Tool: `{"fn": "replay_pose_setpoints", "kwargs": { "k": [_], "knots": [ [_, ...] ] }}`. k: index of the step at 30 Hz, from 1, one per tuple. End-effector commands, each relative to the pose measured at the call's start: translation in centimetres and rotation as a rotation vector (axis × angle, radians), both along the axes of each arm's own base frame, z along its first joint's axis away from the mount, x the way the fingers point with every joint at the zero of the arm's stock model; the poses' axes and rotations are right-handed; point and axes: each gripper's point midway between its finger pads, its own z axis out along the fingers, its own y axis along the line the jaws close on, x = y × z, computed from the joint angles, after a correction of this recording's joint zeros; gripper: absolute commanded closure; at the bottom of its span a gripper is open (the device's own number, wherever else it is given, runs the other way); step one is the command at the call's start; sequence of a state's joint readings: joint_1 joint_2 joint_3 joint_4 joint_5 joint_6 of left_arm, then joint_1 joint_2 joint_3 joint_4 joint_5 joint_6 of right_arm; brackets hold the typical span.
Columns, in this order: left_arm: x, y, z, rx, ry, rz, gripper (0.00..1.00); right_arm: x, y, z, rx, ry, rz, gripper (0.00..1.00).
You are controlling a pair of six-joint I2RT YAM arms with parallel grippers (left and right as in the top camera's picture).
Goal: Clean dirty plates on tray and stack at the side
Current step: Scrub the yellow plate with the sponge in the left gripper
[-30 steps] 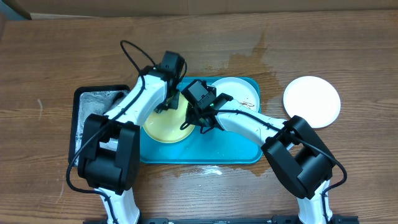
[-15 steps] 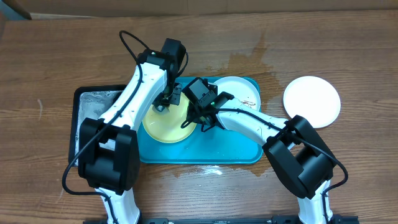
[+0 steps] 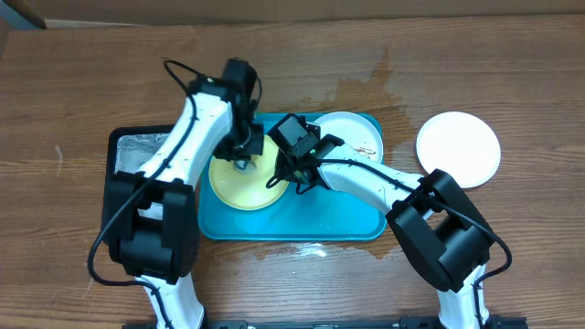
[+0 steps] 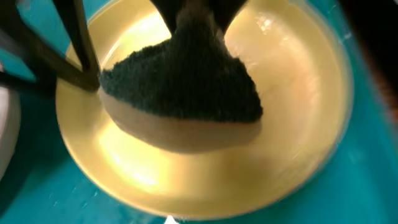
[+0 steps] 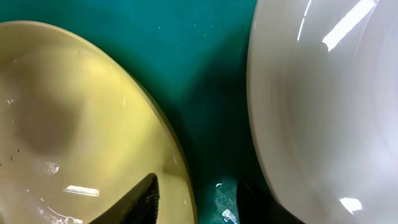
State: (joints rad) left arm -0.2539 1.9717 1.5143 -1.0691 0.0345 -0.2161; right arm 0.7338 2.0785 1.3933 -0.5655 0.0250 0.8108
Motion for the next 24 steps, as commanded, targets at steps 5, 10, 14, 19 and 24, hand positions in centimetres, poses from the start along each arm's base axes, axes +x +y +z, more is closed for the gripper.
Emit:
{"fn": "replay_pose_setpoints", "kwargs": {
  "k": [5, 10, 14, 19, 24],
  "knots": [
    [-3.8, -1.6, -6.3, -0.025, 0.056, 0.033, 0.96, -2.0, -2.2, -4.1, -0.081, 0.104, -0.011, 0.58],
    [-4.5, 0.4, -7.7, 0.076, 0.048, 0.033, 0.96, -2.0, -2.2, -4.1, -0.078, 0.101, -0.011, 0.94],
    [-4.3, 0.9, -7.6, 0.106, 0.036, 0.023, 0.96, -2.0, -2.2, -4.1, -0.079, 0.102, -0.011, 0.96],
    [-4.2, 0.9, -7.6, 0.105, 0.032, 0.023, 0.96, -2.0, -2.2, -4.1, -0.079, 0.102, -0.011, 0.96],
    [-3.9, 1.8, -7.5, 0.163, 0.012, 0.014, 0.96, -2.0, -2.2, -4.1, -0.079, 0.102, -0.011, 0.96]
  ]
}}
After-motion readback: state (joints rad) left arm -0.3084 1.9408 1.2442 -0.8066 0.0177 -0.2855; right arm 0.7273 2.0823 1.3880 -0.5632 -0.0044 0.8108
